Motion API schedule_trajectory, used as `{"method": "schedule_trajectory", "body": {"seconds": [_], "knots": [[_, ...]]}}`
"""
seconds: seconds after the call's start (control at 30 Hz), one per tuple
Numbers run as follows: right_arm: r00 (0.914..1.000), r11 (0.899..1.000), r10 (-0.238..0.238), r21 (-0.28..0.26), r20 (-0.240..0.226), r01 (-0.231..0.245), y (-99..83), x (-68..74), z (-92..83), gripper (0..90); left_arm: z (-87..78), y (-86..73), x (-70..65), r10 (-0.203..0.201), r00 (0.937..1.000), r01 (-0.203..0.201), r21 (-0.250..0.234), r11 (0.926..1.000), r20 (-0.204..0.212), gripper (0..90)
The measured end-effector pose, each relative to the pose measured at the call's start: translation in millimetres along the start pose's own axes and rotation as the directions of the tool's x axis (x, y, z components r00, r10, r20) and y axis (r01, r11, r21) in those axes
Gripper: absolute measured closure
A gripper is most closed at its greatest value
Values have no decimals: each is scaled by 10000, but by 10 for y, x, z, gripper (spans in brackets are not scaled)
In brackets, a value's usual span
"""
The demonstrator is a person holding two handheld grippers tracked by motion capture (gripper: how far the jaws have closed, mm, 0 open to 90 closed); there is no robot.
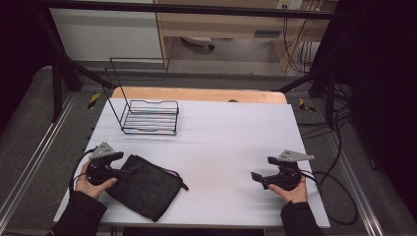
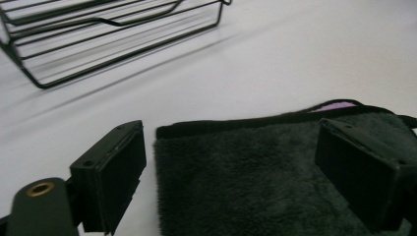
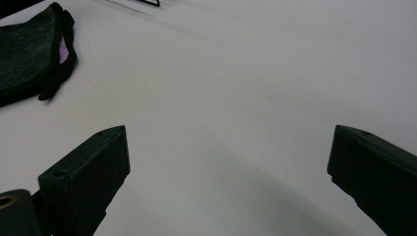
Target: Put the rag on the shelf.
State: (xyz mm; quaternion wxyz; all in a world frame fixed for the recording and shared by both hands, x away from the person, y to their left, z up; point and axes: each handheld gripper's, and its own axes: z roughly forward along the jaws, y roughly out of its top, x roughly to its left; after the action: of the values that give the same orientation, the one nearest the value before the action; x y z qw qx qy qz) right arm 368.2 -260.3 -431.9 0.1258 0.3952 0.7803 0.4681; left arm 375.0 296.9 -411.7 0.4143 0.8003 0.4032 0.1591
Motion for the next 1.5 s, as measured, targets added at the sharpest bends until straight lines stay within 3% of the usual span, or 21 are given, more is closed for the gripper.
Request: {"method": "schedule_trajectory", "body": {"seconds": [0.27, 0.5, 0.8, 0.93, 1.03, 1.27, 1.5], "knots": [[9999, 9998, -86, 171, 64, 85, -9, 6, 26, 27, 77, 86, 170, -236, 9989, 257, 520, 9983, -407, 249], [9999, 9996, -79, 254, 62, 77, -11, 8, 33, 27, 228, 40, 304, -603, 9962, 681, 1300, 9892, -632, 367], [10000, 9996, -73, 281, 53, 72, -11, 6, 34, 27, 337, -24, 314, -849, 9964, 833, 2020, 9758, -8, 500], [9999, 9996, -96, 283, 55, 94, -11, 6, 38, 26, 347, -52, 298, -1296, 9913, 1220, 2148, 9690, 215, 574], [9999, 9995, -101, 306, 42, 100, -12, 6, 43, 26, 346, -71, 311, -1505, 9881, 1408, 2116, 9672, 307, 582], [10000, 9994, -69, 350, 33, 68, -11, 7, 45, 26, 352, -61, 289, -1331, 9890, 1161, 2192, 9687, 641, 721], [9999, 9994, -96, 336, 34, 94, -10, 4, 41, 26, 332, -27, 230, -450, 9981, 357, 2019, 9788, 413, 793]]}}
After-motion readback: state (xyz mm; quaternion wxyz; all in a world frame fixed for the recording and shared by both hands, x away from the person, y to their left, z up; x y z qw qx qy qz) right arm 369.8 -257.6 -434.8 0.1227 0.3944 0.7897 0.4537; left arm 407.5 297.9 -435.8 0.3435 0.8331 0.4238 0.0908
